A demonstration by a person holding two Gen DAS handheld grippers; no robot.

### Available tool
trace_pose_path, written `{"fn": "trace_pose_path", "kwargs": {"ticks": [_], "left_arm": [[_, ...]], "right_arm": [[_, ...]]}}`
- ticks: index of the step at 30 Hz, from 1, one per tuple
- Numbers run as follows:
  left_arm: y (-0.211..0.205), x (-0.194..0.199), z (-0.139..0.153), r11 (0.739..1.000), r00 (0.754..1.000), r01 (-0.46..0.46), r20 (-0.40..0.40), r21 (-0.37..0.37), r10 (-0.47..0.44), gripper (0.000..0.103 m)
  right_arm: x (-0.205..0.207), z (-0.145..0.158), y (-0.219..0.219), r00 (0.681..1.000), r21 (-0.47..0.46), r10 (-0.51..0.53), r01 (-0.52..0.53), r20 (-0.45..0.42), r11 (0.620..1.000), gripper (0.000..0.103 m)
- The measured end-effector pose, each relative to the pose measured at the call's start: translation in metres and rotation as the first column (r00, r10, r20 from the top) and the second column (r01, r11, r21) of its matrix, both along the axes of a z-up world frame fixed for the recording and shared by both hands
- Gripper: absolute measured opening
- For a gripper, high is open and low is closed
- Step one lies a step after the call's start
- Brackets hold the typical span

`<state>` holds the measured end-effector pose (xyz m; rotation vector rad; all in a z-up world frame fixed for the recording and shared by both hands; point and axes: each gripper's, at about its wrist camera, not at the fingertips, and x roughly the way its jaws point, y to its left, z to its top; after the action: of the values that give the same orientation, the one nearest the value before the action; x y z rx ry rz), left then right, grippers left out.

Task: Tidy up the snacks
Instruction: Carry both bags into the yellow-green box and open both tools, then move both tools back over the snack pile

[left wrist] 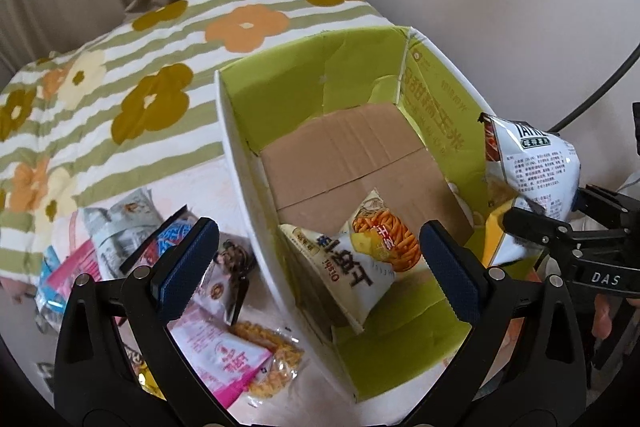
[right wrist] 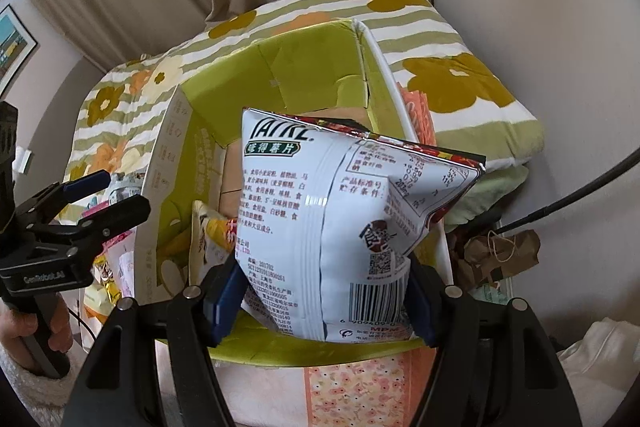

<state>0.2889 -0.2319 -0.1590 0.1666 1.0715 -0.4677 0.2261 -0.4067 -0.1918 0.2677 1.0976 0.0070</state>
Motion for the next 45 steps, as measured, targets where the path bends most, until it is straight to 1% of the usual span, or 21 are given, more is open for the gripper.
{"fn": "trace_pose_path", "kwargs": {"ticks": [5, 8, 10, 11, 12, 15, 17, 20, 25, 30, 33, 38, 42, 45], "left_arm": [[0.014, -0.002, 0.005, 0.999, 0.999, -0.051, 0.01, -0.006, 0.051, 0.1], [0.022, -0.004, 0.009, 0.997, 0.997, -0.073, 0.013, -0.01, 0.073, 0.1], [0.026, -0.008, 0.012, 0.997, 0.996, -0.082, 0.02, -0.011, 0.082, 0.1], [0.026, -0.009, 0.012, 0.996, 0.996, -0.084, 0.019, -0.01, 0.084, 0.1], [0.027, -0.01, 0.012, 0.996, 0.996, -0.085, 0.014, -0.01, 0.086, 0.1], [0.026, -0.015, 0.014, 0.996, 0.996, -0.093, 0.015, -0.016, 0.093, 0.1], [0.025, -0.02, 0.017, 0.995, 0.995, -0.097, 0.028, -0.013, 0.097, 0.1], [0.024, -0.027, 0.023, 0.995, 0.993, -0.103, 0.05, -0.015, 0.103, 0.1], [0.022, -0.043, 0.038, 0.992, 0.988, -0.121, 0.096, -0.025, 0.123, 0.1], [0.022, -0.059, 0.049, 0.99, 0.983, -0.139, 0.119, -0.028, 0.142, 0.1], [0.026, -0.071, 0.054, 0.987, 0.979, -0.159, 0.126, -0.035, 0.162, 0.1], [0.044, -0.1, 0.057, 0.975, 0.967, -0.219, 0.121, -0.045, 0.223, 0.1], [0.073, -0.124, 0.056, 0.957, 0.949, -0.289, 0.124, -0.029, 0.29, 0.1], [0.099, -0.136, 0.055, 0.937, 0.929, -0.347, 0.124, -0.027, 0.348, 0.1]], "right_arm": [[0.013, -0.002, 0.009, 0.998, -0.03, 0.058, -0.058, -0.001, 0.998, 0.065], [0.016, -0.005, 0.011, 0.996, -0.017, 0.084, -0.084, 0.008, 0.996, 0.068], [0.015, -0.007, 0.012, 0.996, -0.016, 0.083, -0.083, 0.019, 0.996, 0.078], [0.014, -0.007, 0.012, 0.996, -0.023, 0.08, -0.079, 0.03, 0.997, 0.093], [0.012, -0.008, 0.01, 0.996, -0.032, 0.079, -0.077, 0.049, 0.997, 0.101], [0.005, -0.008, 0.006, 0.995, -0.027, 0.066, -0.065, 0.071, 0.998, 0.101], [-0.002, -0.007, 0.002, 0.995, 0.006, 0.06, -0.061, 0.083, 0.998, 0.101], [-0.008, -0.002, 0.0, 0.994, 0.031, 0.056, -0.059, 0.099, 0.998, 0.101], [-0.017, 0.012, 0.0, 0.987, 0.023, 0.079, -0.083, 0.143, 0.996, 0.101], [-0.026, 0.029, 0.002, 0.977, 0.01, 0.104, -0.107, 0.187, 0.994, 0.101], [-0.03, 0.036, 0.005, 0.971, 0.009, 0.135, -0.14, 0.198, 0.99, 0.101], [-0.038, 0.045, 0.024, 0.946, -0.009, 0.235, -0.239, 0.222, 0.971, 0.101], [-0.042, 0.049, 0.047, 0.92, 0.011, 0.305, -0.317, 0.248, 0.948, 0.101], [-0.044, 0.051, 0.066, 0.901, 0.013, 0.35, -0.365, 0.258, 0.931, 0.101]]}}
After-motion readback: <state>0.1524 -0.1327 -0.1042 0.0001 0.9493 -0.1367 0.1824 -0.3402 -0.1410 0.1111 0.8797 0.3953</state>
